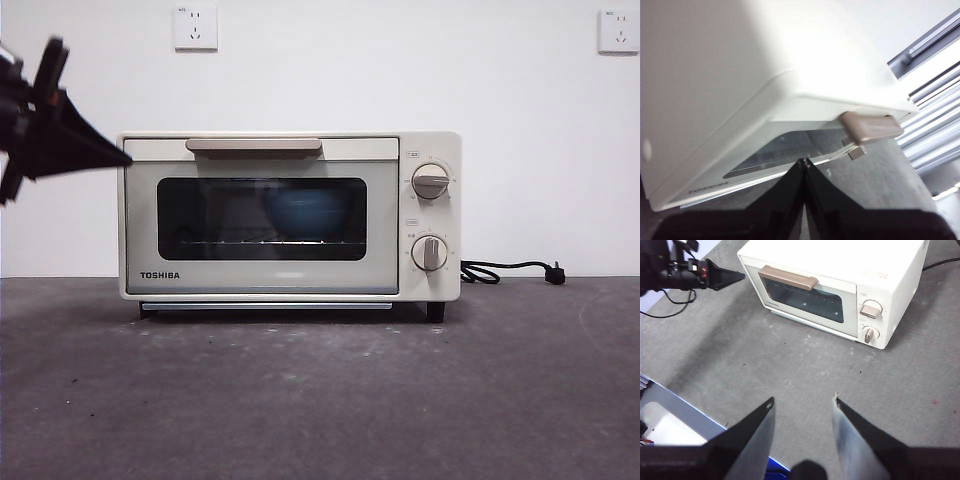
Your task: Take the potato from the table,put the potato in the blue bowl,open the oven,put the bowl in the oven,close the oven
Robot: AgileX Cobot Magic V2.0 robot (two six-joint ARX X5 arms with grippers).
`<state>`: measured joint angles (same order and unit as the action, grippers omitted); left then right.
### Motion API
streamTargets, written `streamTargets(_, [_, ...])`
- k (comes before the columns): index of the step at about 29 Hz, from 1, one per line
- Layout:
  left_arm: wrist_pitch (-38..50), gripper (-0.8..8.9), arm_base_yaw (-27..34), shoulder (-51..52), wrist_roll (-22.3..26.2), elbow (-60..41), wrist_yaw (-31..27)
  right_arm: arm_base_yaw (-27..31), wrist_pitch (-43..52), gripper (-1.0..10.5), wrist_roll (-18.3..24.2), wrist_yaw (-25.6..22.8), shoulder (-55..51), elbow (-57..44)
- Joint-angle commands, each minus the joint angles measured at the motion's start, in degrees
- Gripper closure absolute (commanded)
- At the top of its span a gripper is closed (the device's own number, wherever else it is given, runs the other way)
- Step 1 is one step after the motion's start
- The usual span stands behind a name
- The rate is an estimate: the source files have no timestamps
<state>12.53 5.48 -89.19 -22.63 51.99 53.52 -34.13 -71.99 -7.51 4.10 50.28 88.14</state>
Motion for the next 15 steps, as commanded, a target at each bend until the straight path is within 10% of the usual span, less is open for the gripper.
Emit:
streamTargets(1, [-5.2,8.21,-0.6,4.7,5.2,-0.2,-2.7,-0.1,0.2,7.6,-0.3,0.0,0.1,0.0])
streamTargets(15, [-36.7,8.21,-9.1,33.8,16.8,-0.1,-17.8,-0.1,-1.0,7.6,0.1,0.1,2.1,0.0])
